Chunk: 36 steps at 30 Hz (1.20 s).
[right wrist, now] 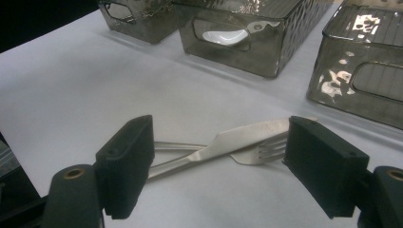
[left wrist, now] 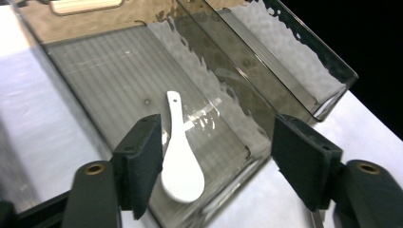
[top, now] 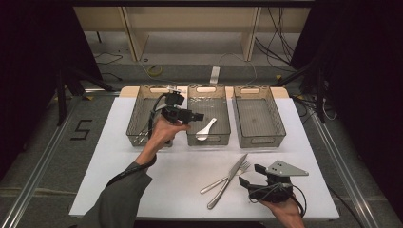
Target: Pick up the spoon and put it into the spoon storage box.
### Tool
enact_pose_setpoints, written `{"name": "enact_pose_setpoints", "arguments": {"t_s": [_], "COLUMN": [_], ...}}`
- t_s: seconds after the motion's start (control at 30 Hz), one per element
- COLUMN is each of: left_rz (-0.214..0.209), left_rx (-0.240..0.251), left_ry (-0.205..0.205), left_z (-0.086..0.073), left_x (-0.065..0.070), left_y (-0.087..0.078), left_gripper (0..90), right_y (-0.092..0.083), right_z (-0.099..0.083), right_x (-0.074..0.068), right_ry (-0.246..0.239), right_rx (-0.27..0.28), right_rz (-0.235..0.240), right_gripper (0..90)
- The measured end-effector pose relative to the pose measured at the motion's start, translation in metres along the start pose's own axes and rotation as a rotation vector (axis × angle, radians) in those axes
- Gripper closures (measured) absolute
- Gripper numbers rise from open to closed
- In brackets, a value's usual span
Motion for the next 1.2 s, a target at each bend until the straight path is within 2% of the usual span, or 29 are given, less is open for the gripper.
{"name": "enact_pose_setpoints", "arguments": {"t_s": [0.2,0.27,0.37,0.53,0.77,1.07,1.2], "left_rz": [0.005,-0.006,0.003,-0.009,0.006,0.033,0.051], "left_rx": [0.018,0.023,0.05,0.059,0.086,0.1,0.105], "left_ry": [0.024,0.025,0.028,0.045,0.058,0.072,0.083], "left_z": [-0.017,-0.025,-0.04,-0.065,-0.091,-0.125,-0.138], "left_x": [-0.002,-0.002,-0.003,-0.004,-0.007,-0.007,-0.005], "left_y": [-0.022,-0.028,-0.039,-0.048,-0.055,-0.068,-0.075], "left_gripper": [29.8,28.6,27.2,23.7,20.7,19.5,18.2], "right_y": [0.001,0.002,0.002,0.004,0.011,0.026,0.034], "right_z": [0.001,0.001,0.001,0.002,0.005,0.007,0.009], "right_x": [-0.002,-0.002,-0.002,-0.005,-0.015,-0.031,-0.041], "right_ry": [0.001,0.0,0.002,0.002,-0.005,-0.027,-0.044], "right_rx": [-0.002,0.0,-0.002,-0.006,-0.016,-0.085,-0.112], "right_rz": [0.005,0.008,0.01,0.027,0.061,0.062,0.08], "right_gripper": [25.8,25.9,25.9,25.9,25.9,27.2,30.4]}}
Point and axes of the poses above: each handheld gripper's, and its own axes: y roughly forward along the jaws, z roughly out of its top, x roughly to its right, the point moved 5 cm from there along y, roughly forward along the jaws, and after that the axes turned 11 degrees about -x, right-handed, at the moved point
